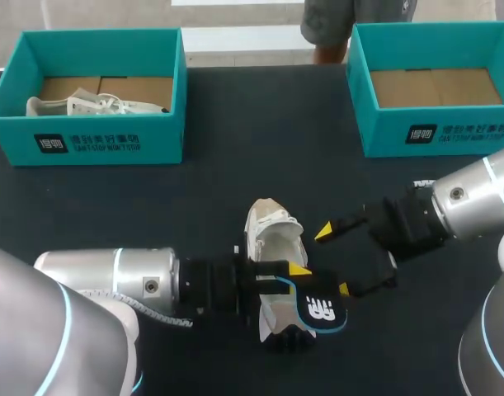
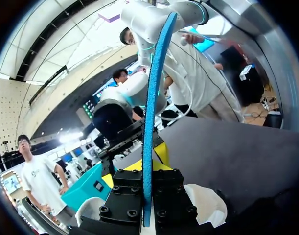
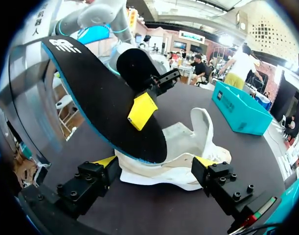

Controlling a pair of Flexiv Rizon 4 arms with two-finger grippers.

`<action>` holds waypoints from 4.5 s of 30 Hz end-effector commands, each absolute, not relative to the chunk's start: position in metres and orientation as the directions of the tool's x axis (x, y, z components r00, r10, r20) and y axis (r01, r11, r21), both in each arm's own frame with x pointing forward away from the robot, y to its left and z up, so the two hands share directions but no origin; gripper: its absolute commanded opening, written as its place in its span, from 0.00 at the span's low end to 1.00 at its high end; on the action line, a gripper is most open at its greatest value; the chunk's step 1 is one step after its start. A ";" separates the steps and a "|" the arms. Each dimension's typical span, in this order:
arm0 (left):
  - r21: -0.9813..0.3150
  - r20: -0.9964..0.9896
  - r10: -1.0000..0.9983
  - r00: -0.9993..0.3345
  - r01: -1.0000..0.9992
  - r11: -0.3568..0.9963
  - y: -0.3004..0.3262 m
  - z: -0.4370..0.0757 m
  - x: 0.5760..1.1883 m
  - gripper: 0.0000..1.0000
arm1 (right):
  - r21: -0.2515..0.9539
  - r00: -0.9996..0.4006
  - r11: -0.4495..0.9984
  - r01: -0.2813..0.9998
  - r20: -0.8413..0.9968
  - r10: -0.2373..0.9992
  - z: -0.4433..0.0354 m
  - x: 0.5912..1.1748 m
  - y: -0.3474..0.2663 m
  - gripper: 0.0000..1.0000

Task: Take the shoe out of the shoebox, open the shoe tongue, remove and reinsert the insole, then place the shoe into the shoebox

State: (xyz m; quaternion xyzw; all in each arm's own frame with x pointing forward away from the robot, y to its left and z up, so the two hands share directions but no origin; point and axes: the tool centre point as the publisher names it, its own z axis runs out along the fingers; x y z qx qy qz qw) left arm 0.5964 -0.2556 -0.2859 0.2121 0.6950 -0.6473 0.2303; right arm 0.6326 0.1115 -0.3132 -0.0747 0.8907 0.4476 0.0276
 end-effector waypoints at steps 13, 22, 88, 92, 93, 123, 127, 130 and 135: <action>-0.797 -0.602 -0.015 -0.798 0.600 0.072 -0.246 -0.301 0.595 0.00 | 0.790 -0.987 0.592 -0.157 -0.117 -0.107 -0.313 0.631 0.113 1.00; -0.780 -0.625 -0.038 -0.780 0.622 0.077 -0.237 -0.289 0.582 0.00 | 0.790 -0.987 0.592 -0.157 -0.117 -0.107 -0.313 0.631 0.113 1.00; -0.786 -0.607 0.026 -0.794 0.605 0.131 -0.238 -0.324 0.618 0.36 | 0.790 -0.987 0.592 -0.157 -0.117 -0.107 -0.313 0.631 0.113 1.00; -0.793 -0.598 0.027 -0.801 0.596 0.131 -0.240 -0.319 0.612 0.36 | 0.790 -0.987 0.592 -0.157 -0.117 -0.107 -0.313 0.631 0.113 1.00; -0.795 -0.594 0.028 -0.804 0.592 0.130 -0.240 -0.318 0.610 0.36 | 0.790 -0.987 0.592 -0.157 -0.117 -0.107 -0.313 0.631 0.113 1.00; -0.817 -0.562 0.014 -0.827 0.558 0.142 -0.240 -0.322 0.603 0.00 | 0.790 -0.987 0.592 -0.157 -0.117 -0.107 -0.313 0.631 0.113 1.00; -0.820 -0.562 0.004 -0.827 0.557 0.129 -0.246 -0.322 0.610 0.00 | 0.790 -0.987 0.592 -0.157 -0.117 -0.107 -0.313 0.631 0.113 1.00; -0.820 -0.567 -0.040 -0.823 0.558 0.130 -0.245 -0.325 0.612 0.00 | 0.790 -0.987 0.592 -0.157 -0.117 -0.107 -0.313 0.631 0.113 1.00; -0.826 -0.559 -0.069 -0.826 0.548 0.131 -0.245 -0.330 0.616 0.00 | 0.790 -0.987 0.592 -0.157 -0.117 -0.107 -0.313 0.631 0.113 1.00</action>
